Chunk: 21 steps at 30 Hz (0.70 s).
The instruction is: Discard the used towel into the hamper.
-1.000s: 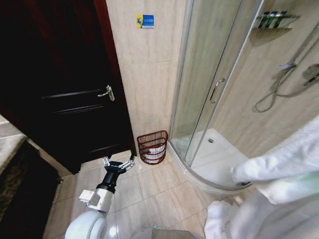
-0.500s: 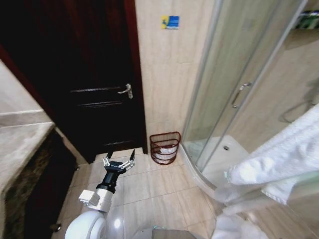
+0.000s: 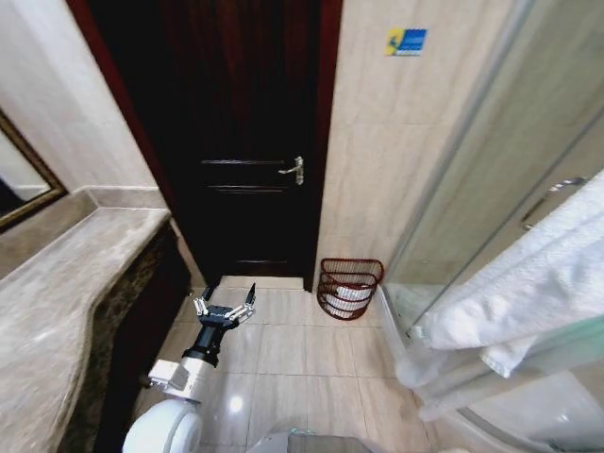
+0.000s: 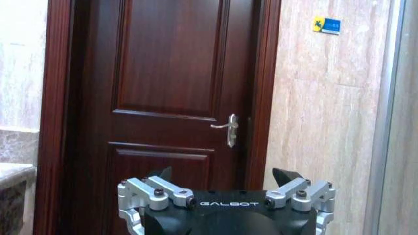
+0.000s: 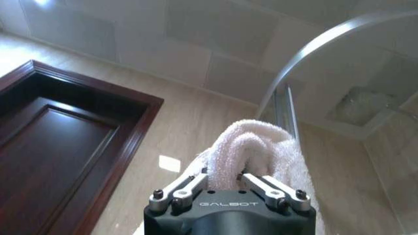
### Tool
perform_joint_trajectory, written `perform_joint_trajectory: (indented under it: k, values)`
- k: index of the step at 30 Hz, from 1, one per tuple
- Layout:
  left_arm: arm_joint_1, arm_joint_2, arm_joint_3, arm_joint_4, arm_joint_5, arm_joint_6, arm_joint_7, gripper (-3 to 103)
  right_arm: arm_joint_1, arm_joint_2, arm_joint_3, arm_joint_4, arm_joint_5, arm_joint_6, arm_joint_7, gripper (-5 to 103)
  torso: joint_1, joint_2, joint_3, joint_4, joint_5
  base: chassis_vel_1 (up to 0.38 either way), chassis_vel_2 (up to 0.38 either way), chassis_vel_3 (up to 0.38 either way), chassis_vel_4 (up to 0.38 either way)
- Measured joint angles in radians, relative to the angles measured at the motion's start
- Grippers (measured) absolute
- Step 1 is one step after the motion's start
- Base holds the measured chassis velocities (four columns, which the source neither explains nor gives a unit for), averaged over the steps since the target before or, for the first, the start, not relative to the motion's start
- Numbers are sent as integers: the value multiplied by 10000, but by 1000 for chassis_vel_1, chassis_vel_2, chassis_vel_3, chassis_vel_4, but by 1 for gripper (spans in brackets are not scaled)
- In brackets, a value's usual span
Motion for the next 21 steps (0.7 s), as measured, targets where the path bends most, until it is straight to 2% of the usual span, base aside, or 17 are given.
perform_joint_trajectory:
  k: [12,21]
  values:
    - [0,-1,0,0,0,0,0,100,34,12,-30,-81,-68,-22,61,10,0,0,0,2,1,13,13,-19,-19]
    - [0,0,0,0,0,0,0,100,69,-29,-41,-183,-102,-30,67,10,0,0,0,3,0,157,154,-148,-147]
